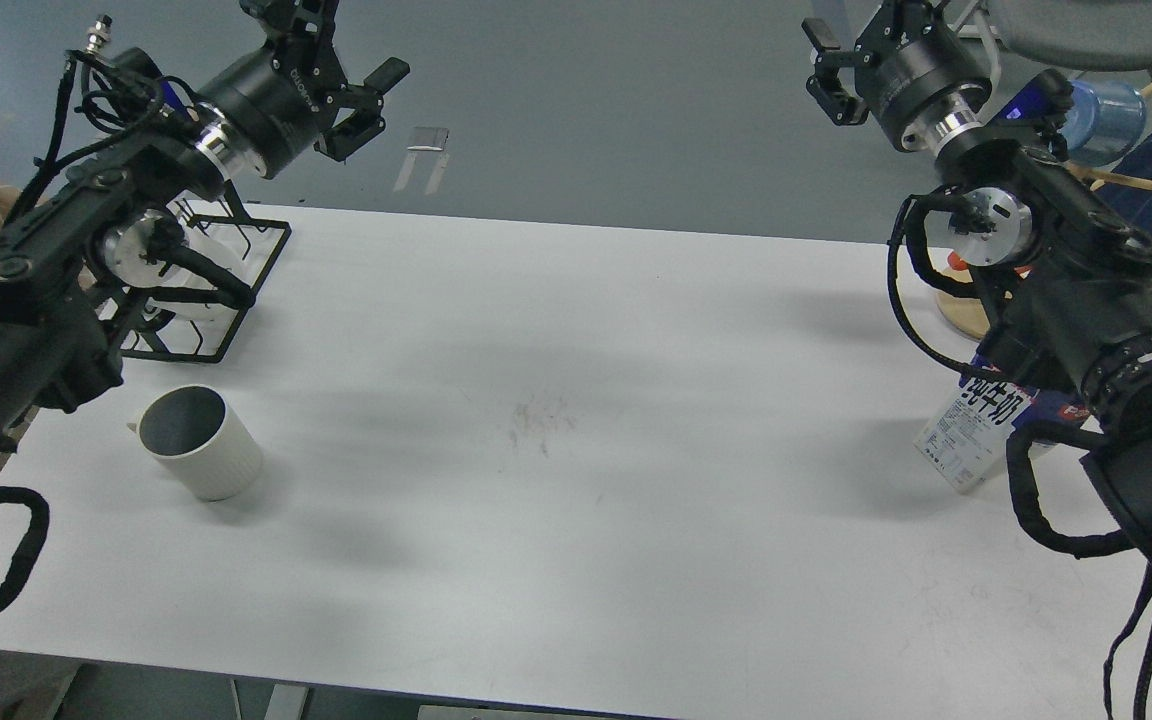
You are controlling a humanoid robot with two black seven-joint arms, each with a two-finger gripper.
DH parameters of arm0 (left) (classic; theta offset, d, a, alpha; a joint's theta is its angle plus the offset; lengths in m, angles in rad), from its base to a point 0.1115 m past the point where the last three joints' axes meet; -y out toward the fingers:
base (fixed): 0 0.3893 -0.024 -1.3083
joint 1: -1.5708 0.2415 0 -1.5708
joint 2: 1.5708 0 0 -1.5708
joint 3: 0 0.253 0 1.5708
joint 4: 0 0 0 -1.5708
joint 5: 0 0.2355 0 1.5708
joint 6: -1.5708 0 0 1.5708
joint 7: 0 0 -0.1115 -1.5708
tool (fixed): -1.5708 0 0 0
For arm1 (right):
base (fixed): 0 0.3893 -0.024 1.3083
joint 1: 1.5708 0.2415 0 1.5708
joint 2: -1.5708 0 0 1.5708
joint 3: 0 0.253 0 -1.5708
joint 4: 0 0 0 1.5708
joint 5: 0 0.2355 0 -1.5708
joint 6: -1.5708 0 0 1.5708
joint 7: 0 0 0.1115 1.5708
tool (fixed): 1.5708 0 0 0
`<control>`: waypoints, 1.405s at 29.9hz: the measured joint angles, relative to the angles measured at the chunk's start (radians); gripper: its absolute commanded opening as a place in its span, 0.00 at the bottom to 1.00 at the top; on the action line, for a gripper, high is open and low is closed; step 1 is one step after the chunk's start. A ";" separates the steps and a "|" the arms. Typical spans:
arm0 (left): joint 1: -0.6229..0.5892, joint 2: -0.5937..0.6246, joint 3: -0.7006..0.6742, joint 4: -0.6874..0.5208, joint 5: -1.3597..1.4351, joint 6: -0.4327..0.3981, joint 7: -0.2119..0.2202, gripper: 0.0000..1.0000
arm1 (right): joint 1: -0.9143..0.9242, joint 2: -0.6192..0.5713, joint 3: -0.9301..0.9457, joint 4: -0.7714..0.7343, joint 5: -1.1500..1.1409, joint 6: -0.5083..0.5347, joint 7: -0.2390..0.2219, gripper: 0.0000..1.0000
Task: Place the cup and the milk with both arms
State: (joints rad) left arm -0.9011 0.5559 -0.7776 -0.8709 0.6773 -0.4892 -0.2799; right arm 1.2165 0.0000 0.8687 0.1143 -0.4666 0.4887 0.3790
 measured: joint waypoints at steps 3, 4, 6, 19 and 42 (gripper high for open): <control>0.034 0.144 0.039 -0.166 0.144 0.000 0.004 0.99 | -0.009 0.000 -0.037 0.008 0.000 0.000 0.000 1.00; 0.044 0.206 0.058 -0.231 0.195 0.000 0.004 0.99 | -0.012 0.000 -0.051 0.015 0.000 0.000 0.000 1.00; 0.062 0.309 0.084 -0.336 0.270 0.000 0.004 0.99 | -0.017 0.000 -0.078 0.034 0.000 0.000 0.000 1.00; 0.212 0.798 0.153 -0.732 0.714 0.000 -0.033 0.99 | -0.065 0.000 -0.123 0.144 0.000 0.000 0.000 1.00; 0.247 0.724 0.374 -0.434 0.973 0.001 -0.114 0.99 | -0.131 0.000 -0.126 0.197 -0.003 0.000 0.002 1.00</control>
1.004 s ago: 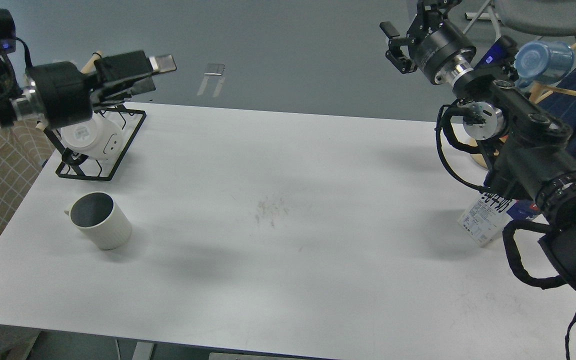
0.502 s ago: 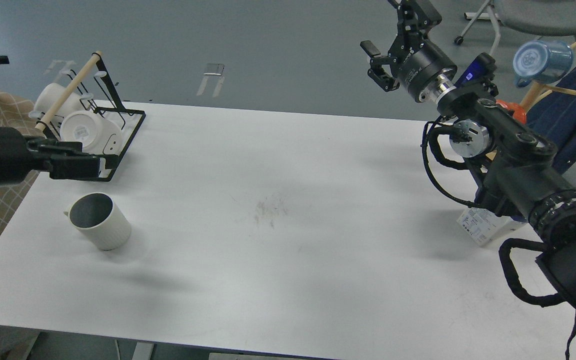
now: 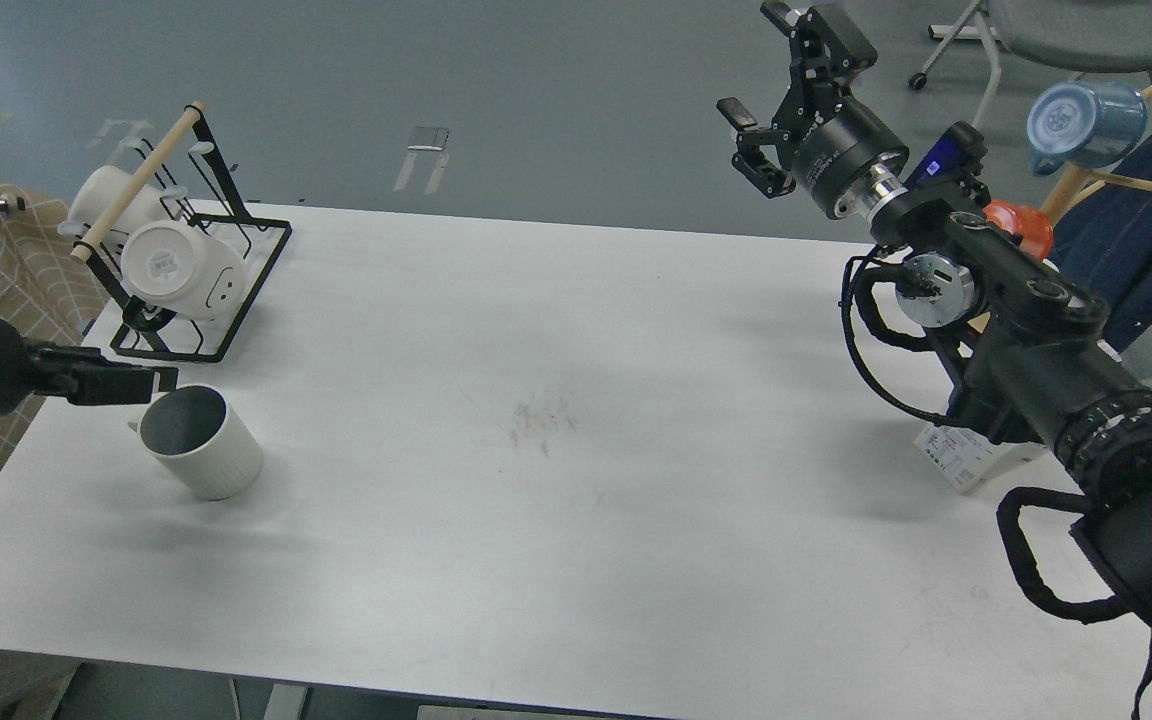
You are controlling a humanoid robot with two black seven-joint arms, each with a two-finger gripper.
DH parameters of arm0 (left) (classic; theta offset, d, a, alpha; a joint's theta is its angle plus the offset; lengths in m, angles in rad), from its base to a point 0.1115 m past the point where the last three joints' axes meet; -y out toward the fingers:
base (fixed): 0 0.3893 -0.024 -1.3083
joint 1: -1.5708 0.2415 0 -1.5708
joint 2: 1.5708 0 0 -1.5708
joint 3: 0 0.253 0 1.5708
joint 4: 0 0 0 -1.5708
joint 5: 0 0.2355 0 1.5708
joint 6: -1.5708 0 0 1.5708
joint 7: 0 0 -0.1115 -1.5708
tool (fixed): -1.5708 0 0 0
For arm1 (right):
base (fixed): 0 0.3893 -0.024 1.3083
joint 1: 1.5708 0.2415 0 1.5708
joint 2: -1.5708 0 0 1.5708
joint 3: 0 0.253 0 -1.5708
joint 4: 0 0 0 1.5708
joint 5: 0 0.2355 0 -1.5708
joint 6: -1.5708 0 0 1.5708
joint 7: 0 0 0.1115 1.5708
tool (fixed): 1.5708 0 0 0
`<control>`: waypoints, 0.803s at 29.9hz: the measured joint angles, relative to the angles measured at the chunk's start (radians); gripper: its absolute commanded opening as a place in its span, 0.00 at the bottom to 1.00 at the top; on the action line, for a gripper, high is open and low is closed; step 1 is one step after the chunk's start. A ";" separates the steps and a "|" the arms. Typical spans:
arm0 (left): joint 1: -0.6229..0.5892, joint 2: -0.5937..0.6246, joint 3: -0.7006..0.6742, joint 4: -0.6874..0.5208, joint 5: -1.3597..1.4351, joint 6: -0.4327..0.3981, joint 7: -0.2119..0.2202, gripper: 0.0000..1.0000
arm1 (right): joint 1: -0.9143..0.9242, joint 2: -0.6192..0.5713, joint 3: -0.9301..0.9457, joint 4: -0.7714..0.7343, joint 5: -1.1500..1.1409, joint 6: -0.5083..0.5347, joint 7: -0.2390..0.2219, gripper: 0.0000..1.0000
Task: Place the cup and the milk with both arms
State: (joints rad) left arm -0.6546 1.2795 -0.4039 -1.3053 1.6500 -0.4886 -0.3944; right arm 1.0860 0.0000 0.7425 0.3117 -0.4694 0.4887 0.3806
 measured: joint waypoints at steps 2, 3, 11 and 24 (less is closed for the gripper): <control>0.002 0.000 0.025 0.003 -0.002 0.000 0.000 0.99 | -0.001 0.000 0.000 0.000 0.000 0.000 0.000 1.00; 0.003 0.000 0.038 0.003 -0.003 0.000 0.000 0.99 | -0.001 0.000 0.000 0.000 0.000 0.000 0.000 1.00; 0.006 -0.013 0.066 0.018 -0.019 0.000 -0.002 0.99 | -0.007 0.000 0.001 0.000 0.000 0.000 0.004 1.00; 0.007 -0.073 0.066 0.118 -0.081 0.000 0.000 0.98 | -0.015 0.000 0.000 0.000 0.000 0.000 0.006 1.00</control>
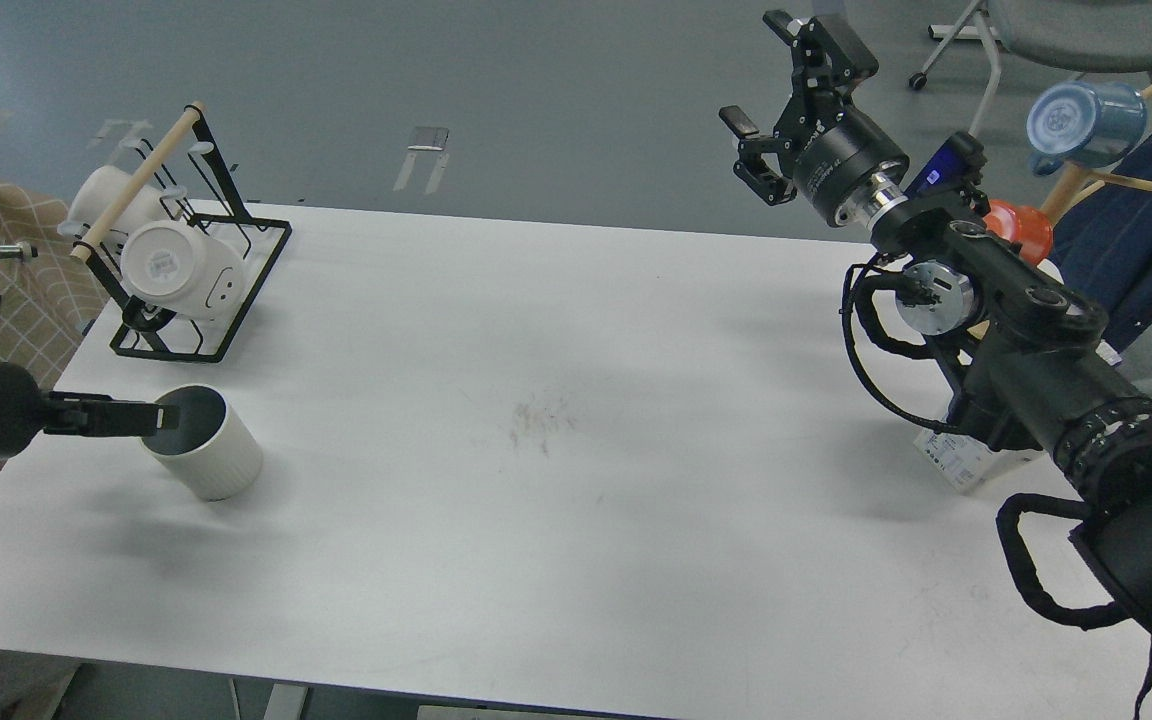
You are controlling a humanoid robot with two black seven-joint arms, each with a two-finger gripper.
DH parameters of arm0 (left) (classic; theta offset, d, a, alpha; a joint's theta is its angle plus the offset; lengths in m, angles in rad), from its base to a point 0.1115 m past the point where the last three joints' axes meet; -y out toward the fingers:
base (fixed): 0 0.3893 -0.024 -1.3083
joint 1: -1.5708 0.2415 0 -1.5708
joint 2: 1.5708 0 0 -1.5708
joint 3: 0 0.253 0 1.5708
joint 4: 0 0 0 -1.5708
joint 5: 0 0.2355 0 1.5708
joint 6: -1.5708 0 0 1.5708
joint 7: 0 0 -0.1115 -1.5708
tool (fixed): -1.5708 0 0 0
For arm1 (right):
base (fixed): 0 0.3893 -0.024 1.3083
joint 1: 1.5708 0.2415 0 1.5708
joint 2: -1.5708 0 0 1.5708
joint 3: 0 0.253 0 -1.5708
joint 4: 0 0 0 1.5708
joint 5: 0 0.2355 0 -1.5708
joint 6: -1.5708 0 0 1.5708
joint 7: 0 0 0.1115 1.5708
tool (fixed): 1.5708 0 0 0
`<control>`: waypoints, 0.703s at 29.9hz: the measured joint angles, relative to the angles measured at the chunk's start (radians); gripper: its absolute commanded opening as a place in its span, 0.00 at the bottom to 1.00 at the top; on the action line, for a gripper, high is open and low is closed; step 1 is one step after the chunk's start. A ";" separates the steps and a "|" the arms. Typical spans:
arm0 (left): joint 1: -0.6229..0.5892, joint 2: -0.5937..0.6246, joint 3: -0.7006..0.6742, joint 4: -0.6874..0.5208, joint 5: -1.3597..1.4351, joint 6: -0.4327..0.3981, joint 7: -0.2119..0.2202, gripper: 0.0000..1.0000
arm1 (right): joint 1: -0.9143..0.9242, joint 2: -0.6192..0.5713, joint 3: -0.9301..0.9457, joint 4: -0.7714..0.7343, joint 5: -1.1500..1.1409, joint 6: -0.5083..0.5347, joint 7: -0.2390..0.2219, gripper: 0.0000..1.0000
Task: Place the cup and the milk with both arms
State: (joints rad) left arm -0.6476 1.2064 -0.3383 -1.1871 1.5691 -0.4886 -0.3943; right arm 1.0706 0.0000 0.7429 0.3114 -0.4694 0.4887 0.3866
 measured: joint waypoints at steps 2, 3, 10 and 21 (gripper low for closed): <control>0.001 -0.006 0.000 0.004 -0.009 0.000 0.000 0.98 | -0.003 0.000 0.000 0.000 0.000 0.000 0.000 1.00; 0.001 -0.007 0.000 0.006 -0.014 0.000 0.001 0.98 | -0.004 0.000 0.000 0.000 0.000 0.000 0.000 1.00; 0.013 -0.026 0.001 0.010 -0.032 0.000 0.010 0.98 | -0.009 0.000 0.000 0.000 0.000 0.000 0.001 1.00; 0.036 -0.057 0.001 0.041 -0.032 0.000 0.012 0.91 | -0.018 0.000 0.000 0.000 0.000 0.000 0.001 1.00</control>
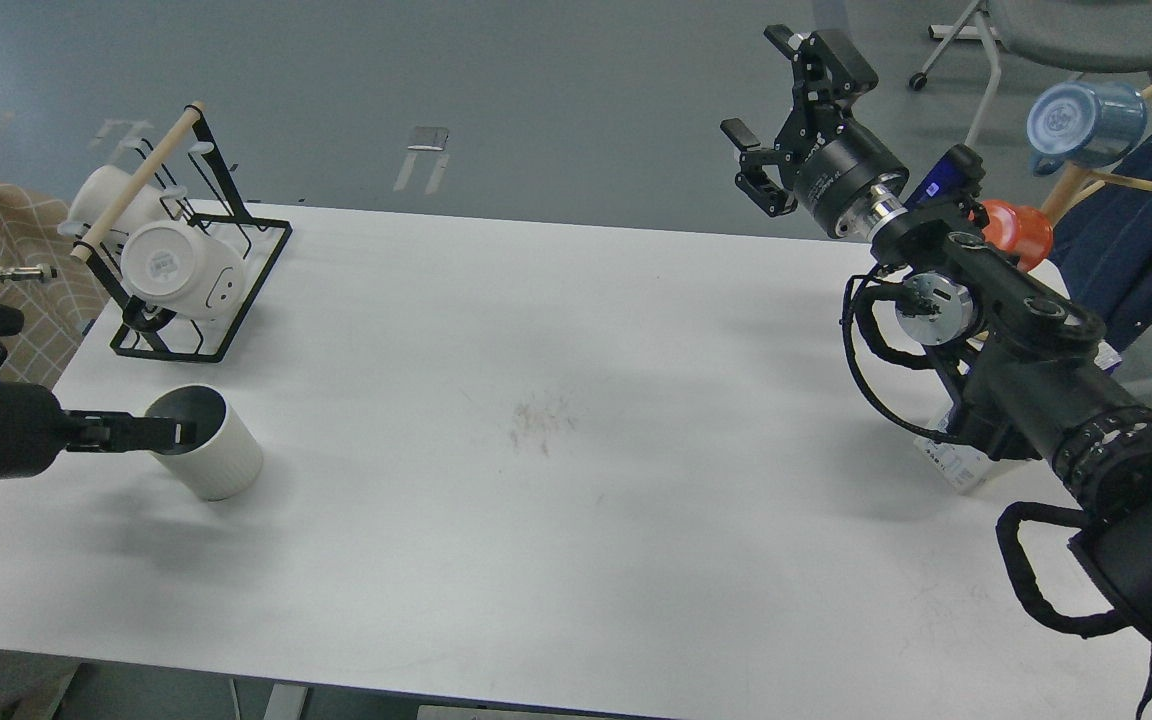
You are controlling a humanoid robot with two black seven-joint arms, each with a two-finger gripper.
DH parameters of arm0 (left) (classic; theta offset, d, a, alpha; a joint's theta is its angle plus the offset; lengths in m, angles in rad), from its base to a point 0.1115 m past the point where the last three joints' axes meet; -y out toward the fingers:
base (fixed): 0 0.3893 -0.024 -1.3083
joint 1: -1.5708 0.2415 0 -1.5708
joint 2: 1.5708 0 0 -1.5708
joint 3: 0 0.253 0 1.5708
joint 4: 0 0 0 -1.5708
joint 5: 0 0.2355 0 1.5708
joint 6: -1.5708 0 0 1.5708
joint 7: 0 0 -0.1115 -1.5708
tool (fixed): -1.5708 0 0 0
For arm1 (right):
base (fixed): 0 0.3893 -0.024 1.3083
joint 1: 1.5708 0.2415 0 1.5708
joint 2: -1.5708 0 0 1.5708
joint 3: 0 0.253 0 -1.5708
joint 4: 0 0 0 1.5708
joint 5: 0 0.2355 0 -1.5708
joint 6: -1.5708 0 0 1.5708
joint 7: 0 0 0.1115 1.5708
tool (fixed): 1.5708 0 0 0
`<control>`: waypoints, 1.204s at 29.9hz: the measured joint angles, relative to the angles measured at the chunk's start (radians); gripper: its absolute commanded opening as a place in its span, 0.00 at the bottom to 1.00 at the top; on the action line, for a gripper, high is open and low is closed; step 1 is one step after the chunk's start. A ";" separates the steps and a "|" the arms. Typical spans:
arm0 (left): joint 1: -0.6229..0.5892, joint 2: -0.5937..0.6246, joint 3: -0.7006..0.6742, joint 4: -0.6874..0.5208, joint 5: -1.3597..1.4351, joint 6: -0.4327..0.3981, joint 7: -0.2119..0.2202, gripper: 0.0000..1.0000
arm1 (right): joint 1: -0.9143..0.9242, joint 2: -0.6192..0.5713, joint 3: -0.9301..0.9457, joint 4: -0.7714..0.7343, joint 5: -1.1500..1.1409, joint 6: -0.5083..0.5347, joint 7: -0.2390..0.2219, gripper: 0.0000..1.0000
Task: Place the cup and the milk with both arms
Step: 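Grip the mug with the left gripper and lift it off the table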
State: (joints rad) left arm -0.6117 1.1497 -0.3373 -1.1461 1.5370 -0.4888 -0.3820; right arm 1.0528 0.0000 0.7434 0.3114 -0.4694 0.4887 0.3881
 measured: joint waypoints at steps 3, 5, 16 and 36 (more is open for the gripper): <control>0.002 -0.003 0.002 0.008 0.005 0.000 0.000 0.62 | -0.001 0.000 0.000 0.000 0.000 0.000 0.000 1.00; 0.003 -0.004 0.004 0.012 0.007 0.000 -0.001 0.45 | -0.002 0.000 0.000 0.000 0.000 0.000 0.000 1.00; 0.010 -0.006 0.006 0.022 0.018 0.000 0.001 0.00 | -0.005 0.000 -0.001 0.000 0.000 0.000 0.000 1.00; -0.088 0.100 -0.011 -0.253 0.011 0.000 0.005 0.00 | -0.004 0.000 0.001 0.000 0.000 0.000 0.000 1.00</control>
State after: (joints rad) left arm -0.6997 1.2502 -0.3486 -1.3994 1.5479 -0.4887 -0.3774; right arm 1.0491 0.0000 0.7440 0.3114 -0.4694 0.4887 0.3879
